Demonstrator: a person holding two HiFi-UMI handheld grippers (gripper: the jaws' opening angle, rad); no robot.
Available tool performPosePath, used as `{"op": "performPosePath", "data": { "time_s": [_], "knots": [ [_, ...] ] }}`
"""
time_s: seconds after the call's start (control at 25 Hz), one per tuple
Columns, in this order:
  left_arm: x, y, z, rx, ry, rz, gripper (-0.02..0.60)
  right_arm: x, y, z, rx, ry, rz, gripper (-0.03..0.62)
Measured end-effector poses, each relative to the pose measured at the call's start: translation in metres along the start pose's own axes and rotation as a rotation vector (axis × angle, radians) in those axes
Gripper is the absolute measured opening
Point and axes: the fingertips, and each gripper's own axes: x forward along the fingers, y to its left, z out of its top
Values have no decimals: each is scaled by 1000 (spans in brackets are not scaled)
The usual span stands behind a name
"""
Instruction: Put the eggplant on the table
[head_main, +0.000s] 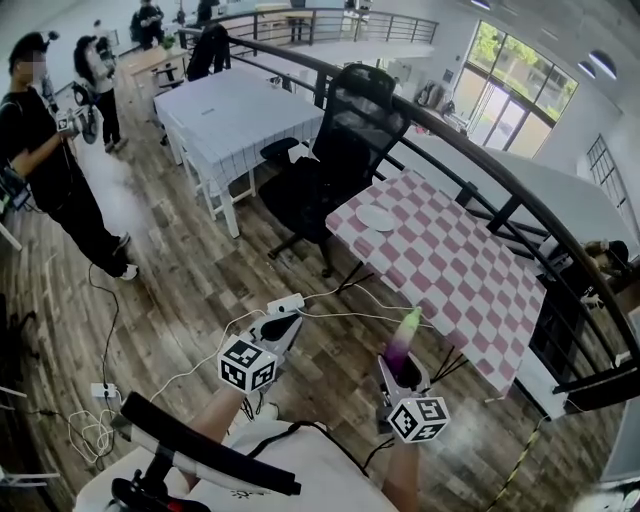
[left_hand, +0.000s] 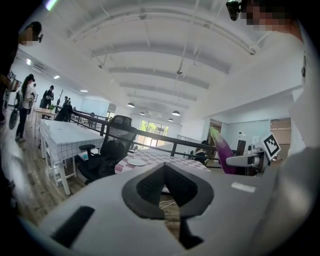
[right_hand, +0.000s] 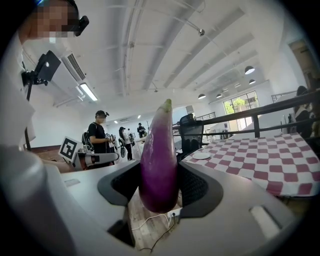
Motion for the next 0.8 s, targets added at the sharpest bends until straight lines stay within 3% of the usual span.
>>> {"op": "performPosePath", "data": {
  "time_s": [0.8],
  "knots": [
    [12, -27, -2, 25, -17, 41, 6, -12, -21, 0, -13, 13, 77, 237]
  ]
}}
